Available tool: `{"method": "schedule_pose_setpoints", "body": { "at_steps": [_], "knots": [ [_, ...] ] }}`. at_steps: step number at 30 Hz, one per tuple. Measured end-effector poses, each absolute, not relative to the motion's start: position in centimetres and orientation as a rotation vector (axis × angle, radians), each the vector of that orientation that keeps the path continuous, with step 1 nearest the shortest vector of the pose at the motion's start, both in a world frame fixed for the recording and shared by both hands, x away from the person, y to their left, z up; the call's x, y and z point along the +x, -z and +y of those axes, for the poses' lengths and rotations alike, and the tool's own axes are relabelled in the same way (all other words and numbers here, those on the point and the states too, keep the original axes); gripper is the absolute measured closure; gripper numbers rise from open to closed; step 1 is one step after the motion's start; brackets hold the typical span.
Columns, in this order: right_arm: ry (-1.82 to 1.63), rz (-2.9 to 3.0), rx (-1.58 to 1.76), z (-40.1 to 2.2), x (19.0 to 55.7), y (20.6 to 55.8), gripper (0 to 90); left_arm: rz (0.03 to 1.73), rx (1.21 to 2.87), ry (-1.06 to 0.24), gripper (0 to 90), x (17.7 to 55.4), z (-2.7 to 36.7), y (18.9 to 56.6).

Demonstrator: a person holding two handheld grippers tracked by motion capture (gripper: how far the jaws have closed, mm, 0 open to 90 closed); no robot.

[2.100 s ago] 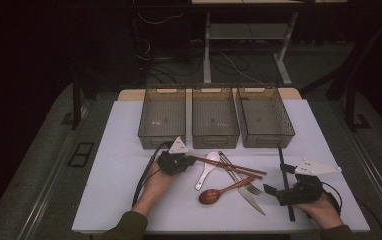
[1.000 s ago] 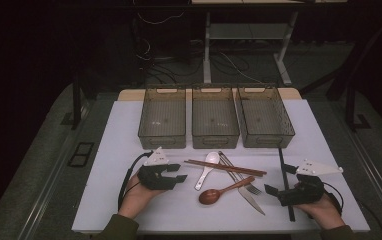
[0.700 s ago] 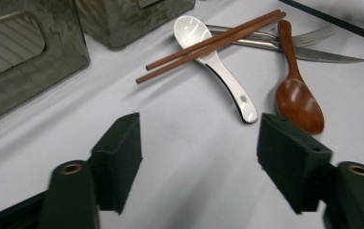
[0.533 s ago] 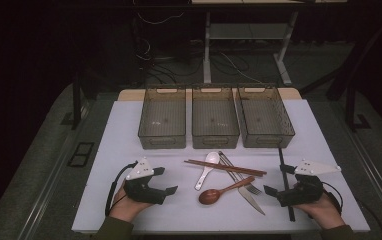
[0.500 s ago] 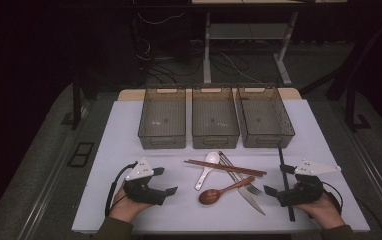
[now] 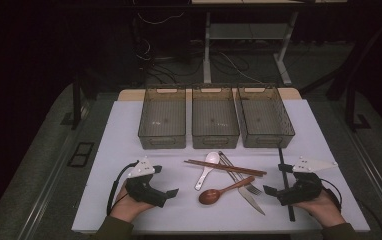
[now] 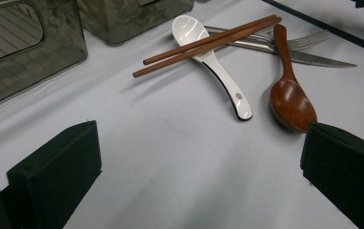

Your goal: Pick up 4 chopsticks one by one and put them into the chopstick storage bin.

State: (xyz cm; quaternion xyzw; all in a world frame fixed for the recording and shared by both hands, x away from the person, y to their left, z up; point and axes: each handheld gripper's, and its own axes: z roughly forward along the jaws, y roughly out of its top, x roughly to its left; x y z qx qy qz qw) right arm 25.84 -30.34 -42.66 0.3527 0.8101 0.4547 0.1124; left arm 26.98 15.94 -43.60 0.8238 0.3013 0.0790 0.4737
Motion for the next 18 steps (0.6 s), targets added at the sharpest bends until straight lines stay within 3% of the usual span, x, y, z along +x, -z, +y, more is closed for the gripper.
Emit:
{"method": "schedule_pose_setpoints", "body": {
  "at_steps": [2, 18],
  "knots": [
    [-1.335, 2.383, 1.019, -30.3, 25.9, 42.4, 4.1, 0.736, 2.026, -0.195, 0.0, 27.0, 16.0, 43.7],
    [-1.327, 2.432, 1.006, -29.2, 27.8, 41.7, 5.6, 0.732, 2.029, -0.199, 0.0, 27.0, 15.6, 43.6]
  ]
}}
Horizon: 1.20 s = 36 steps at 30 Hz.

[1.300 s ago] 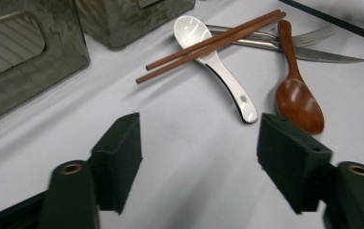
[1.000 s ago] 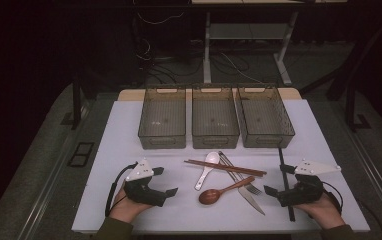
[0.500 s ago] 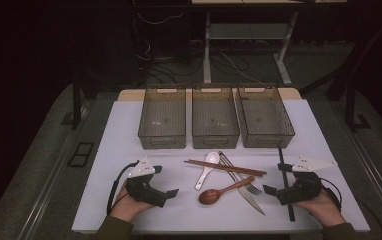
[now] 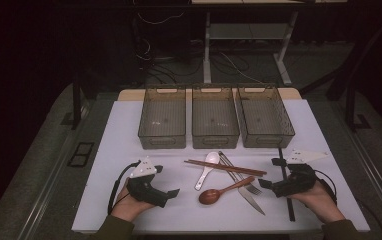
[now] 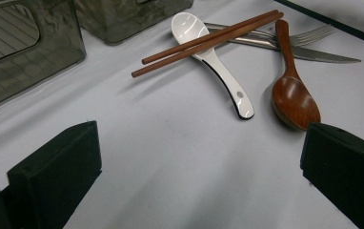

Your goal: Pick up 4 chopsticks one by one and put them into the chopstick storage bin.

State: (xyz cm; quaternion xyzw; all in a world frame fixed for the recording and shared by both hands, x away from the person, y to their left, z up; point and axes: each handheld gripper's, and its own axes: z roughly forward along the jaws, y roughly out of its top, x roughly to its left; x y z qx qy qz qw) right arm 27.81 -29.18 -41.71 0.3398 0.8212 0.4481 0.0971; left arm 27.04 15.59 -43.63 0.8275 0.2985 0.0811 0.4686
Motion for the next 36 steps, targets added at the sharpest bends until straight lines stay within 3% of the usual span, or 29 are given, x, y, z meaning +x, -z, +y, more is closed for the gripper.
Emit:
{"method": "schedule_pose_setpoints", "body": {
  "at_steps": [3, 6, 17, 26, 36],
  "knots": [
    [-1.297, 2.452, 0.994, -28.6, 28.4, 41.5, 6.6, 0.727, 2.031, -0.192, 0.0, 27.1, 15.6, 43.7],
    [-1.296, 2.482, 0.954, -28.3, 28.8, 41.3, 15.9, 0.724, 2.033, -0.19, 0.0, 27.0, 15.6, 43.6],
    [-1.267, 2.55, 0.865, -26.6, 30.8, 40.7, 31.0, 0.72, 2.031, -0.187, 0.0, 27.0, 15.5, 43.6],
    [-1.266, 2.631, 0.782, -24.8, 32.2, 40.5, 52.6, 0.711, 2.028, -0.19, 1.3, 27.0, 15.6, 43.6],
    [-1.219, 2.71, 0.698, -22.9, 33.5, 41.0, 67.3, 0.71, 2.028, -0.194, 1.3, 26.9, 15.5, 43.6]
  ]
}}
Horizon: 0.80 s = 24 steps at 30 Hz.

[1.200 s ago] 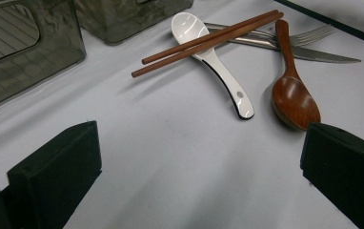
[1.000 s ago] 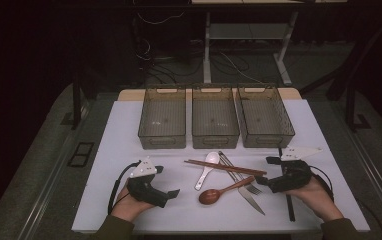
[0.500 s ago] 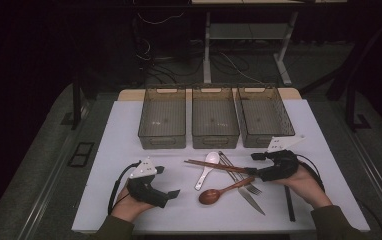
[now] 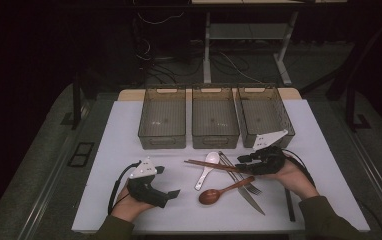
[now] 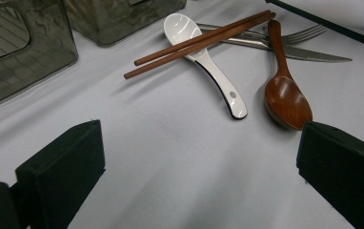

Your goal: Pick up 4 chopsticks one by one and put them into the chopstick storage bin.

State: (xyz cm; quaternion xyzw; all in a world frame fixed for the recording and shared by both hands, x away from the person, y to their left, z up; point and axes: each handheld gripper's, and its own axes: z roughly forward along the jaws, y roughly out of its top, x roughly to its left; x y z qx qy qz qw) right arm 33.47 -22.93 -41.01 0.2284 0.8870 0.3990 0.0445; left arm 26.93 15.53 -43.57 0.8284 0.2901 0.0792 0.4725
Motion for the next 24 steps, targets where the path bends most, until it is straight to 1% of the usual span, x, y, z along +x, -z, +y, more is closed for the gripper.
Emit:
{"method": "schedule_pose_setpoints", "body": {
  "at_steps": [9, 12, 16, 24],
  "knots": [
    [-1.15, 2.756, 0.664, -22.1, 34.3, 41.5, 73.1, 0.703, 2.028, -0.197, 2.1, 26.9, 15.5, 43.6],
    [-1.133, 2.766, 0.646, -22.0, 34.4, 41.7, 74.1, 0.702, 2.029, -0.197, 2.1, 26.9, 15.4, 43.6],
    [-1.1, 2.776, 0.633, -21.8, 34.4, 42.0, 77.6, 0.7, 2.03, -0.196, 2.2, 26.9, 15.4, 43.6],
    [-1.057, 2.79, 0.569, -21.4, 34.4, 42.5, 80.3, 0.696, 2.033, -0.198, 2.3, 26.9, 15.4, 43.6]
  ]
}}
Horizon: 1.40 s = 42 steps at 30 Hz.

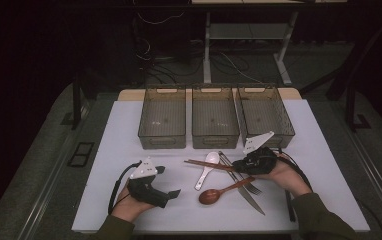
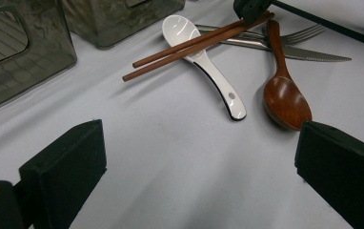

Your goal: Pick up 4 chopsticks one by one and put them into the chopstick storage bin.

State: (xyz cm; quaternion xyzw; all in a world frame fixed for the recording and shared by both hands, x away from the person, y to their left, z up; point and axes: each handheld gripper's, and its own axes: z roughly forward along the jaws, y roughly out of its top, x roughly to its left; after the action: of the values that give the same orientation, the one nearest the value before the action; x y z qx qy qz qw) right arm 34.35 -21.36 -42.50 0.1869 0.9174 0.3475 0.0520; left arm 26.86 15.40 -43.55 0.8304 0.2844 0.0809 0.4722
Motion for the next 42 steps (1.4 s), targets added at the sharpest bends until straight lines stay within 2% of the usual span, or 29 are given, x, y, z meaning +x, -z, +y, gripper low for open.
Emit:
{"method": "schedule_pose_setpoints", "body": {
  "at_steps": [42],
  "knots": [
    [-0.998, 2.842, 0.444, -20.6, 34.5, 43.6, 82.8, 0.694, 2.034, -0.191, 2.7, 26.9, 15.3, 43.6]
  ]
}}
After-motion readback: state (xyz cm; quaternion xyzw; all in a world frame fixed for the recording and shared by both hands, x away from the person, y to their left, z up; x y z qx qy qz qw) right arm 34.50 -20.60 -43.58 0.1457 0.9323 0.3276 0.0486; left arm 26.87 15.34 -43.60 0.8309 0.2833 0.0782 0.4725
